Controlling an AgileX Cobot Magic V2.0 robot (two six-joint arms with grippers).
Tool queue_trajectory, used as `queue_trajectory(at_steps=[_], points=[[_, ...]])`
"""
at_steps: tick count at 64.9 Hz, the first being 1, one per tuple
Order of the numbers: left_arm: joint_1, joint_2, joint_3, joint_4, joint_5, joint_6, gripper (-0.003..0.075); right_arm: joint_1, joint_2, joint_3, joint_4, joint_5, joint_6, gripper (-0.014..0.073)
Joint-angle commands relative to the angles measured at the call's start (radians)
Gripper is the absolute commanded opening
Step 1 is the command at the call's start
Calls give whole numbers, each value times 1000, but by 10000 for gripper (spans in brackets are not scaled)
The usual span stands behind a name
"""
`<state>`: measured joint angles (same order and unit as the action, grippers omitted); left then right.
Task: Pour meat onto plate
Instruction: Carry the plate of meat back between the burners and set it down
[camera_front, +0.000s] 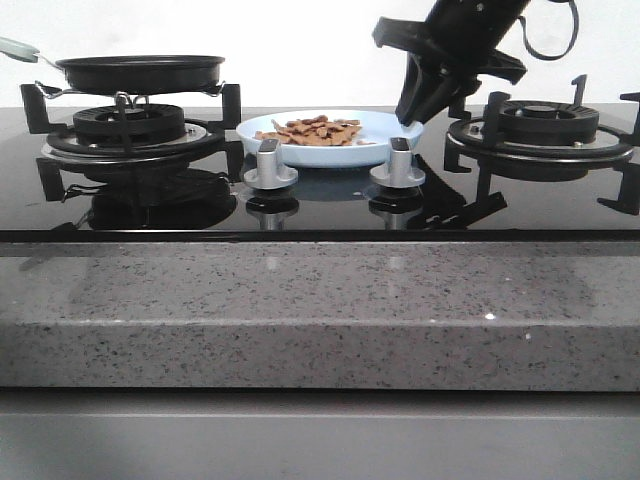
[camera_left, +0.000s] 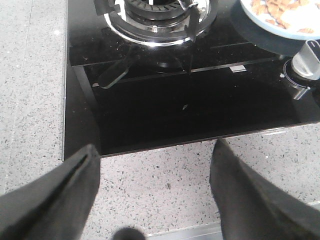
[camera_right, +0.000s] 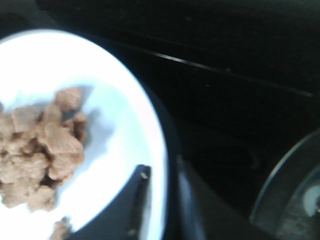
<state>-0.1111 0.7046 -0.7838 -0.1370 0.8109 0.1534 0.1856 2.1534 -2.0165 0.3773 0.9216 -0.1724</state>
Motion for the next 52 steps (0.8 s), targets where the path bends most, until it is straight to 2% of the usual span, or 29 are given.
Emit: queue_trajectory(at_steps=[1,19,26,39,52], points=[[-8,-3,-24,-10,-60,-11,458,-6,-81,-36,-10,-15,-2,300],[-8,-3,-24,-10,-60,-11,458,-6,-225,-19,-32,134,2,306],[-8,-3,-24,-10,-60,-11,458,0,-319,47,-32,136,2,306],[-8,-3,-24,-10,-60,-11,458,15,-587,336,-38,61,2,304],[-8,-3,-24,-11,-60,-11,458,15,-834,630,-67,59,2,304]])
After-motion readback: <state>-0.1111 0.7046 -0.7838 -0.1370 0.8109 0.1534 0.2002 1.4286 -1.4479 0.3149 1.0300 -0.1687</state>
